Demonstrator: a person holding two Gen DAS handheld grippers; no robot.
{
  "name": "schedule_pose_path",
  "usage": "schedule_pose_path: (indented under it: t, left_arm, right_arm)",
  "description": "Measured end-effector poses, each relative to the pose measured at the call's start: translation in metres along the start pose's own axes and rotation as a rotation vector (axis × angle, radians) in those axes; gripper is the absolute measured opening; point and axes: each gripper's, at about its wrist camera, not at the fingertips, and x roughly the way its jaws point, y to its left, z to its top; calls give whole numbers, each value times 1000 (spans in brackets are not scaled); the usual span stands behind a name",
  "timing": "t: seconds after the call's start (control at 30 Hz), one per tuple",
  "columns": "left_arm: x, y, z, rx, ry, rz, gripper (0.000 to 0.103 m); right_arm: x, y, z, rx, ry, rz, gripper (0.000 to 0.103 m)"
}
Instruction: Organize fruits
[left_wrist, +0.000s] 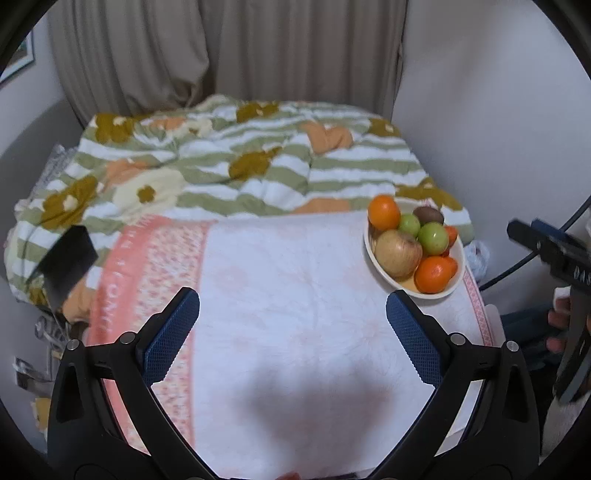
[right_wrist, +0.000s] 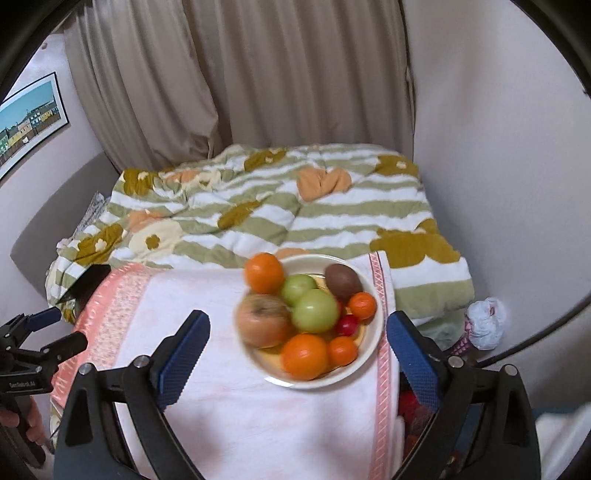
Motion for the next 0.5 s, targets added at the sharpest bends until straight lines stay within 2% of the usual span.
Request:
schedule_pose_path:
  t: [0.27, 0.5]
  left_arm:
    - [-67, 36, -10, -7, -127, 36, 103]
    - [-98, 54, -25, 11, -204, 86, 103]
  right_arm:
    - [-53, 67, -21, -5, -56, -9, 95]
    - [-75, 100, -39, -19, -111, -97, 95]
